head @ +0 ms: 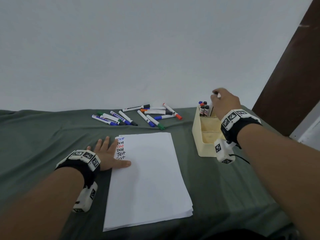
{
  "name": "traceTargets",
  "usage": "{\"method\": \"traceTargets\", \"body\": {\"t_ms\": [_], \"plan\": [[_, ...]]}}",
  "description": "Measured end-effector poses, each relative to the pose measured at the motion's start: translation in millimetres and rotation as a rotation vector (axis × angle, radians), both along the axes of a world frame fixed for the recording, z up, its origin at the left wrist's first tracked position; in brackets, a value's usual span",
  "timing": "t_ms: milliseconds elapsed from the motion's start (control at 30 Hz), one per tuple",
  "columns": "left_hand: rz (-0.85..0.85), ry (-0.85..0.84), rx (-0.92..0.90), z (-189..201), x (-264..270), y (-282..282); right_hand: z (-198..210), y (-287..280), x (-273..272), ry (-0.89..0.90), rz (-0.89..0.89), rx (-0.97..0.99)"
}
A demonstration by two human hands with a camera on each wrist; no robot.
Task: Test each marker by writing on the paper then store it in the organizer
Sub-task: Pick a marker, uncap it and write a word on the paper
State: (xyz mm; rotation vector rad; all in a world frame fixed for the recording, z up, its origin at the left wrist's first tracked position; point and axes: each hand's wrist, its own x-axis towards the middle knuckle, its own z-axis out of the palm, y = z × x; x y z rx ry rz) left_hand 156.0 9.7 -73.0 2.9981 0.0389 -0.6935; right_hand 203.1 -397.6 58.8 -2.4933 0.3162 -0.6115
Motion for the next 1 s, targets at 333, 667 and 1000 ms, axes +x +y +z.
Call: {"method": "traceTargets", "body": {"t_ms": [333,667,1000], "plan": [[-0.001,0.004,-0.006,2,-2,0,-6,19,10,0.000,0.021,-0.288],[-0.014,-0.006,0.000,1,-2,0,-54,131,0,0.384,0.667,-0.338],[-0.004,-0.040,-0.004,-10,3,6,-113,143,-11,0.702,0.730,-0.546]]}}
